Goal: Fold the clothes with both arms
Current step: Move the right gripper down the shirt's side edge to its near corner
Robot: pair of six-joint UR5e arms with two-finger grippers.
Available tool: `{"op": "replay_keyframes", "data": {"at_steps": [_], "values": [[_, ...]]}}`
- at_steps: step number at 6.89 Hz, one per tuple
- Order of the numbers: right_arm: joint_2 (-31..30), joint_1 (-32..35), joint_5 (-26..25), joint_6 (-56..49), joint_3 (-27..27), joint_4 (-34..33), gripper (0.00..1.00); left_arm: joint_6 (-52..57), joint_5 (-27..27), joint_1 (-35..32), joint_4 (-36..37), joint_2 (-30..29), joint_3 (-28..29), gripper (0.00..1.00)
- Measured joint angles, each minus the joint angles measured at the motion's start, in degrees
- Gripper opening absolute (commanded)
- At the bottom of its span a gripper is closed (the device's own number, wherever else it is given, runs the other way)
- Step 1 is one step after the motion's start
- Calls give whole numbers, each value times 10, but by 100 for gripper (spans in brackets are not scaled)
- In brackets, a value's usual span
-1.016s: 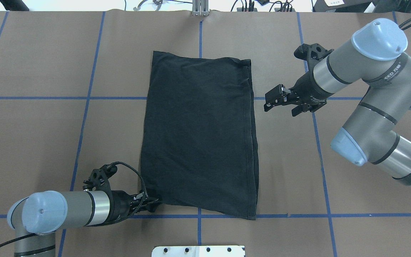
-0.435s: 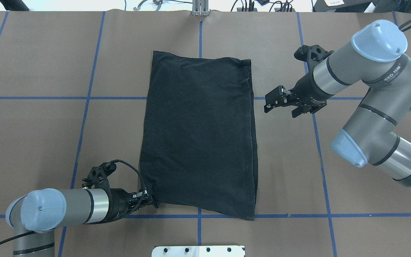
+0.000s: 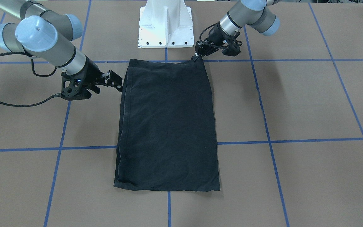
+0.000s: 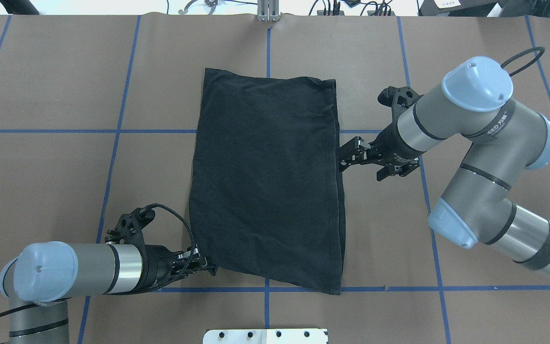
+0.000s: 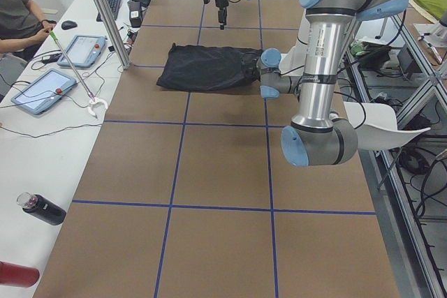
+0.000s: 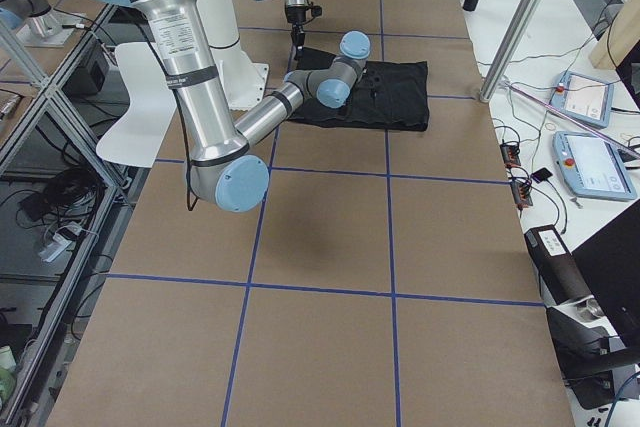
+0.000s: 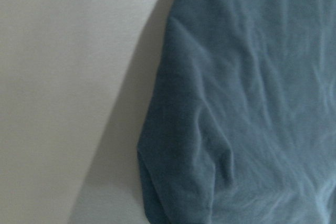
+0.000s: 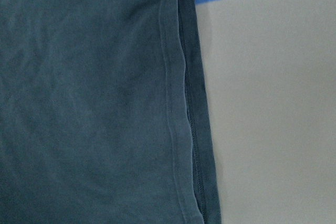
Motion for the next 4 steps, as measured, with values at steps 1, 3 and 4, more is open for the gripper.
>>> {"op": "replay_keyframes", "data": {"at_steps": [1, 3, 4], "values": [[0, -32, -23, 31, 3, 1, 100, 0, -1, 1, 2, -3, -5, 0], [2, -91, -76, 96, 7, 8, 100, -1, -1, 3, 3, -9, -6, 0], [2, -115, -105, 128, 8, 17, 100, -1, -2, 3, 3, -11, -5, 0]]}}
